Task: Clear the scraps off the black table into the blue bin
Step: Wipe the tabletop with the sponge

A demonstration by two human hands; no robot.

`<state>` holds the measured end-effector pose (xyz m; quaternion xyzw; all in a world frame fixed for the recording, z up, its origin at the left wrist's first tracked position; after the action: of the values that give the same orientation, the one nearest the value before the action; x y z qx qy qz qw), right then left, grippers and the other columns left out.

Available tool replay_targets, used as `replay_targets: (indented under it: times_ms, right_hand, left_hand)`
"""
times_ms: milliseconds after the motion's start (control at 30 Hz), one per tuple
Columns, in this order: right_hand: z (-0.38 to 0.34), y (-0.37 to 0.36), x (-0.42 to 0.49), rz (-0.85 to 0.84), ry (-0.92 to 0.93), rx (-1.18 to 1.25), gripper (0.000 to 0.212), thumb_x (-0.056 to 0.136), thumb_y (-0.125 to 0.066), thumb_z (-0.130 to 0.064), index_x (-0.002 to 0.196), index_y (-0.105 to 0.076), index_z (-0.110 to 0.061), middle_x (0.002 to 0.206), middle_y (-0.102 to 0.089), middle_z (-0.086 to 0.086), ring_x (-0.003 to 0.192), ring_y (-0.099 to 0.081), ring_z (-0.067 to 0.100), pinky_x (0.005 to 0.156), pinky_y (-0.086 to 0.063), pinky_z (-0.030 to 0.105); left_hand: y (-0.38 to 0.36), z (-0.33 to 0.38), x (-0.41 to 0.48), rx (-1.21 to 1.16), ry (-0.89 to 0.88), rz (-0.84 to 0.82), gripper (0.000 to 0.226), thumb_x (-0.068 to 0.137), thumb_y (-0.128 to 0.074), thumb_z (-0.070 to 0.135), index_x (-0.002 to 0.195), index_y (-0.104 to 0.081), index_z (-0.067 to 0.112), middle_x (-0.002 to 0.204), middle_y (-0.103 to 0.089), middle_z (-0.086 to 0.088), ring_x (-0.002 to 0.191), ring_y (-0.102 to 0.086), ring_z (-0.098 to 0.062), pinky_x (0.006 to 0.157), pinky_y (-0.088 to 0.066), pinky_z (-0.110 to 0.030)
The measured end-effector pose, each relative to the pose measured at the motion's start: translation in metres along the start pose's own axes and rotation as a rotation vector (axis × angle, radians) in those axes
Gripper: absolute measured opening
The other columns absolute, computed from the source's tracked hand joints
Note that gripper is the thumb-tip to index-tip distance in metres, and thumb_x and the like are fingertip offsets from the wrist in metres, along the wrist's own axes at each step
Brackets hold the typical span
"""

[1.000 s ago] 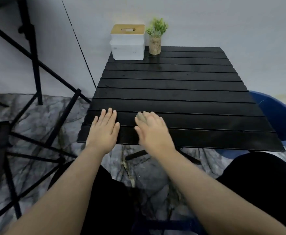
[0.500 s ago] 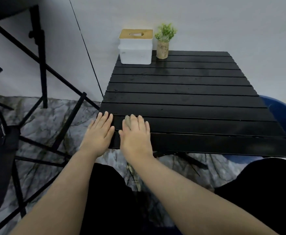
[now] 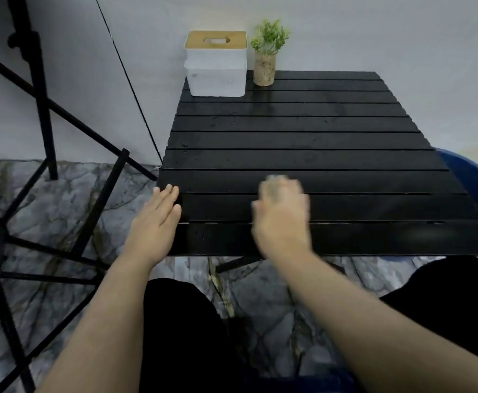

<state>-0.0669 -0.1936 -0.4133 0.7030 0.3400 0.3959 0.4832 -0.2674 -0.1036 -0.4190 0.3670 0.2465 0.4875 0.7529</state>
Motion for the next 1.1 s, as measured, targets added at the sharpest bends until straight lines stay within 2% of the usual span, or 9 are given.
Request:
replay_targets:
  times_ms: [133, 200, 300, 400, 467, 700, 833, 1000, 1100]
  right_hand:
    - [-0.081, -0.024, 0.026, -0.212, 0.305, 0.139, 0.047, 0.099, -0.032, -0.032, 0.144, -0.026, -0.020, 0.155, -0.019, 0.010, 0.142, -0.011, 0.030, 0.114, -0.007, 0.051]
    - [-0.044, -0.024, 0.052, -0.144, 0.330, 0.084, 0.046, 0.096, -0.032, -0.033, 0.141, -0.031, -0.024, 0.151, -0.029, 0.008, 0.138, -0.023, 0.029, 0.110, -0.017, 0.053]
    - [0.083, -0.005, 0.086, -0.010, 0.088, 0.031, 0.044, 0.091, -0.039, -0.031, 0.132, -0.045, -0.018, 0.139, -0.045, 0.015, 0.123, -0.043, 0.037, 0.099, -0.039, 0.052]
    - [0.207, 0.029, 0.082, -0.019, -0.320, -0.042, 0.043, 0.095, -0.042, -0.029, 0.136, -0.041, -0.015, 0.141, -0.039, 0.021, 0.125, -0.038, 0.041, 0.103, -0.034, 0.054]
    - [0.214, 0.033, 0.075, -0.015, -0.461, -0.093, 0.047, 0.097, -0.033, -0.032, 0.140, -0.034, -0.012, 0.142, -0.033, 0.024, 0.127, -0.031, 0.043, 0.107, -0.027, 0.055]
    - [-0.038, -0.030, 0.072, -0.172, 0.132, 0.046, 0.050, 0.099, -0.031, -0.033, 0.146, -0.022, -0.020, 0.156, -0.016, 0.010, 0.143, -0.007, 0.031, 0.115, -0.006, 0.052]
    - [0.016, -0.017, 0.092, -0.153, 0.304, 0.101, 0.050, 0.094, -0.031, -0.042, 0.143, -0.029, -0.030, 0.153, -0.028, 0.004, 0.140, -0.023, 0.026, 0.111, -0.019, 0.055]
    - [0.212, 0.016, 0.149, -0.055, -0.392, 0.019, 0.041, 0.095, -0.038, -0.032, 0.134, -0.042, -0.018, 0.142, -0.038, 0.018, 0.127, -0.034, 0.036, 0.107, -0.028, 0.052]
    - [0.161, -0.003, 0.173, 0.001, -0.338, -0.044, 0.043, 0.096, -0.037, -0.030, 0.133, -0.041, -0.008, 0.139, -0.039, 0.019, 0.124, -0.033, 0.038, 0.104, -0.032, 0.050]
  left_hand:
    - [0.013, 0.005, 0.032, 0.013, 0.027, 0.050, 0.047, 0.098, -0.031, 0.030, 0.143, -0.029, 0.018, 0.155, -0.022, 0.002, 0.145, -0.006, -0.010, 0.116, -0.005, -0.028]
    - [0.011, 0.018, 0.057, 0.113, -0.012, 0.029, 0.048, 0.098, -0.028, 0.031, 0.145, -0.024, 0.017, 0.156, -0.019, 0.001, 0.146, -0.005, -0.013, 0.119, -0.005, -0.034]
    - [-0.003, 0.033, 0.089, 0.260, -0.080, -0.043, 0.051, 0.099, -0.023, 0.031, 0.147, -0.015, 0.016, 0.158, -0.013, -0.001, 0.146, -0.001, -0.017, 0.118, -0.002, -0.033]
    - [-0.020, 0.029, 0.100, 0.319, -0.069, -0.089, 0.053, 0.099, -0.020, 0.032, 0.148, -0.009, 0.017, 0.159, -0.005, 0.000, 0.146, 0.004, -0.016, 0.119, 0.001, -0.034]
    - [-0.027, 0.025, 0.100, 0.370, -0.071, -0.077, 0.053, 0.099, -0.019, 0.033, 0.148, -0.008, 0.017, 0.159, -0.002, 0.000, 0.146, 0.005, -0.016, 0.119, 0.002, -0.035]
    - [-0.027, 0.024, 0.102, 0.386, -0.087, -0.058, 0.053, 0.098, -0.020, 0.033, 0.147, -0.008, 0.018, 0.159, -0.002, 0.001, 0.146, 0.006, -0.014, 0.118, 0.003, -0.033]
    - [-0.024, 0.024, 0.103, 0.375, -0.083, -0.047, 0.053, 0.098, -0.022, 0.035, 0.147, -0.010, 0.021, 0.159, -0.003, 0.003, 0.146, 0.005, -0.014, 0.118, 0.001, -0.034]
    - [-0.022, 0.031, 0.131, 0.348, -0.101, -0.040, 0.053, 0.098, -0.023, 0.036, 0.147, -0.009, 0.022, 0.158, -0.001, 0.004, 0.146, 0.005, -0.013, 0.119, 0.001, -0.034]
    - [-0.021, 0.037, 0.167, 0.362, -0.115, -0.039, 0.053, 0.098, -0.022, 0.035, 0.147, -0.009, 0.020, 0.158, -0.005, 0.002, 0.146, 0.003, -0.015, 0.119, 0.001, -0.035]
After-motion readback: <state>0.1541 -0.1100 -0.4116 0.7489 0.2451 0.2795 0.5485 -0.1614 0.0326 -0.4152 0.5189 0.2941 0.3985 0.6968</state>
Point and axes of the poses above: each hand's wrist, its own x-axis towards the middle knuckle, its own y-axis out of the back of the hand, z = x × y, the point moved 6 cm from there along x, towards the middle knuckle
